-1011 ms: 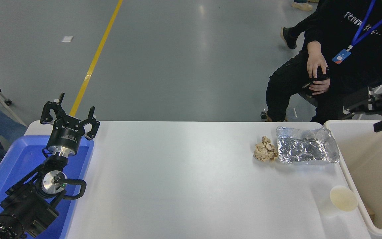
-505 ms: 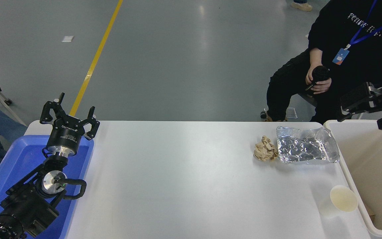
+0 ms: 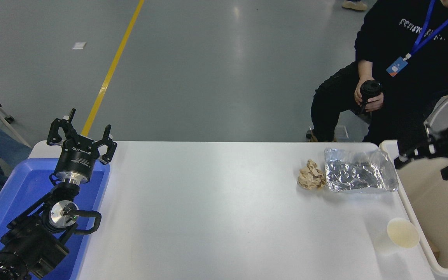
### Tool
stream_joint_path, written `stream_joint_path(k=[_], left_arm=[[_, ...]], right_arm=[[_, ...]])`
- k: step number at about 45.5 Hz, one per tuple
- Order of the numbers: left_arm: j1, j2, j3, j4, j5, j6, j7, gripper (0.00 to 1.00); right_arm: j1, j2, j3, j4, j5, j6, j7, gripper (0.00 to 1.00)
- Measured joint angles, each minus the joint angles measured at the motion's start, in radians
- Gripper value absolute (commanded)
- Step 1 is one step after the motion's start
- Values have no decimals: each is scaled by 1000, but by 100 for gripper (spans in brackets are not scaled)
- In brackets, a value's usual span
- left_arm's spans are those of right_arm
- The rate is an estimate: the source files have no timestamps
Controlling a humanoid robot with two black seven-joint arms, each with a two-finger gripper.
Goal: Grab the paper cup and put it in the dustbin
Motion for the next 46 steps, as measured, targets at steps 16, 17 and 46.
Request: stream_joint_path(k=[16, 17, 46], left_arm=[[0, 0, 0, 0, 0, 0, 0, 98], [0, 0, 0, 0, 0, 0, 0, 98], [-1, 0, 0, 0, 0, 0, 0, 98]], right_arm=[[-330, -7, 45, -104, -2, -187, 2, 100], [-346, -7, 49, -111, -2, -193, 2, 100], [-696, 3, 166, -313, -2, -338, 2, 97]])
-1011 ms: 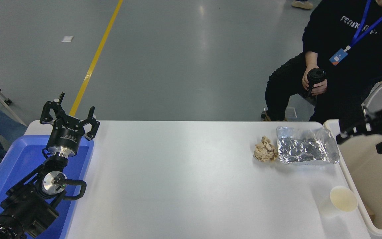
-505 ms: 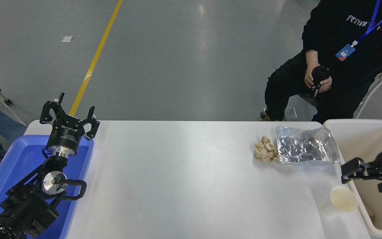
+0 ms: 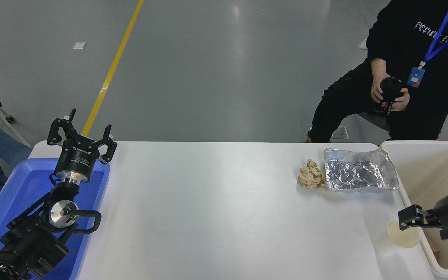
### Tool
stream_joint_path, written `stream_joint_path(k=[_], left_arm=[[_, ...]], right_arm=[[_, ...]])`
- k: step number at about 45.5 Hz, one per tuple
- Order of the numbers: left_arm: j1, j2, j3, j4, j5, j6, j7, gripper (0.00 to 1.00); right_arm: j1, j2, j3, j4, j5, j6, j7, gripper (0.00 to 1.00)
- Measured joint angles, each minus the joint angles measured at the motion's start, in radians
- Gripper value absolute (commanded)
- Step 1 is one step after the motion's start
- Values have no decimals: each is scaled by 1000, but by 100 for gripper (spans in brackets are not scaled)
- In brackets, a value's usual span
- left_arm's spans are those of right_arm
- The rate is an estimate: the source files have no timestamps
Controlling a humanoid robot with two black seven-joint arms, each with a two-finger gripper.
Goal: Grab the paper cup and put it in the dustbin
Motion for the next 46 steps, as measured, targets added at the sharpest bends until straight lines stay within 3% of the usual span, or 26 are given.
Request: stream_joint_path(k=[12, 16, 22, 46], left_arm=[[0, 0, 0, 0, 0, 0, 0, 98], [0, 0, 0, 0, 0, 0, 0, 98], [0, 0, 0, 0, 0, 0, 0, 98], [0, 0, 0, 0, 0, 0, 0, 98]], right_arm=[[-55, 6, 21, -28, 3, -43, 0, 60], [-71, 6, 26, -31, 3, -55, 0, 32], [-89, 7, 30, -35, 3, -81, 2, 2], [-48, -5, 34, -33, 4, -115, 25, 0]])
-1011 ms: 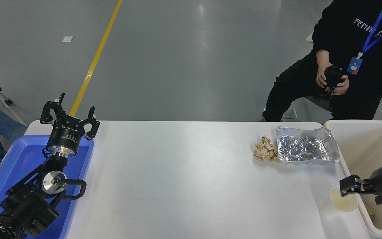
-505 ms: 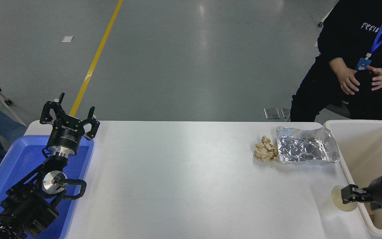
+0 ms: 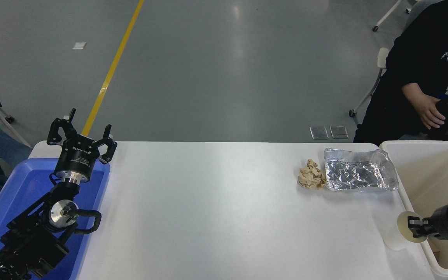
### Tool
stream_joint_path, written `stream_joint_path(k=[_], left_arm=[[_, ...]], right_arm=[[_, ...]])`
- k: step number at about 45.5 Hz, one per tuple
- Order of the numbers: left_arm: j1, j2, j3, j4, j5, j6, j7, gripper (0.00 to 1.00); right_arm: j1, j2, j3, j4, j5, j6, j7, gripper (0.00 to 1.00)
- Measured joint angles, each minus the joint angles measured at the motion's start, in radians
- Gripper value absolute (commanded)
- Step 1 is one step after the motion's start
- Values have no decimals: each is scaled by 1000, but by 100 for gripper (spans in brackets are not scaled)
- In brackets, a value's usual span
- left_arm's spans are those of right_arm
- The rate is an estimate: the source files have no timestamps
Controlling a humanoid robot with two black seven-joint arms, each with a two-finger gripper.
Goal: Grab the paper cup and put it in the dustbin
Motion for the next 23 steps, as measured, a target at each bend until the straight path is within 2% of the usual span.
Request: stream_joint_path(k=[10, 23], left_arm=[[0, 0, 0, 0, 0, 0, 0, 98], [0, 0, 0, 0, 0, 0, 0, 98]], right_arm=[[100, -29, -4, 15, 3, 16, 26, 0], [354, -83, -10, 76, 5, 124, 58, 0]])
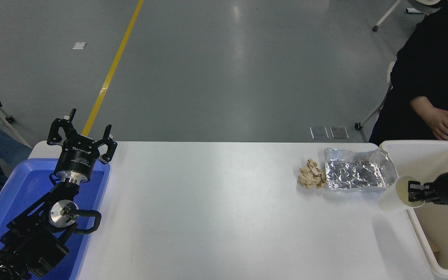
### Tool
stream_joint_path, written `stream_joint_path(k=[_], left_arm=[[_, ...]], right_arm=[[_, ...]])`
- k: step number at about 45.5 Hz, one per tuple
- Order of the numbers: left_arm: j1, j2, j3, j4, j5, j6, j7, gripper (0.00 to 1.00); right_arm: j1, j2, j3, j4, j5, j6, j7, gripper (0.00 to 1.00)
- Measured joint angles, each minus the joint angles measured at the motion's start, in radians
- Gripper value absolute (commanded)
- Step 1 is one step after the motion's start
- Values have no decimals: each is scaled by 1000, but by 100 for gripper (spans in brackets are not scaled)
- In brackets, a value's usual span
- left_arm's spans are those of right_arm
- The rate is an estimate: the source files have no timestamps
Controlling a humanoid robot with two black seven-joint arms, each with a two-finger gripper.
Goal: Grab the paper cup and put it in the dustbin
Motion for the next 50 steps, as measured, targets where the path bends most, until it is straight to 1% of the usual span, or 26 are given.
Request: stream_joint_path(k=[17, 27, 39, 45, 50], left_arm=[[0, 0, 0, 0, 0, 0, 0, 98], [0, 0, 0, 0, 0, 0, 0, 98], [0, 0, 0, 0, 0, 0, 0, 98], [0, 0, 0, 1, 0, 0, 0, 98], [0, 0, 0, 1, 0, 0, 0, 98]], right_arm=[[395, -23, 0, 23, 8, 240, 6, 0], [498, -27, -6, 25, 8, 302, 4, 0], [492, -29, -4, -2, 11, 318, -1, 0], [398, -28, 10, -101, 41, 304, -4, 0], [254, -24, 17, -260, 105, 290, -7, 0]])
